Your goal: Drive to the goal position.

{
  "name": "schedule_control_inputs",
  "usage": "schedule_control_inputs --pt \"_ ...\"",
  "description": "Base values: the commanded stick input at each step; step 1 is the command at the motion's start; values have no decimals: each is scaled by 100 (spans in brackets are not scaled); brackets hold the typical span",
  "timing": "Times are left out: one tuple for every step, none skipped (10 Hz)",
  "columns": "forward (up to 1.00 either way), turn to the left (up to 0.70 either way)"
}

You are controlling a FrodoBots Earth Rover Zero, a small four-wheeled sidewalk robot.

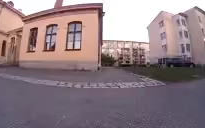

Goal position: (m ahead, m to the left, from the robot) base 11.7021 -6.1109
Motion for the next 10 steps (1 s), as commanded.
schedule_control_inputs --pt "50 -1" --pt "50 -1" --pt "50 -1" --pt "50 -1" --pt "50 -1" --pt "50 -1" --pt "50 -1" --pt "50 -1" --pt "50 -1" --pt "50 -1"
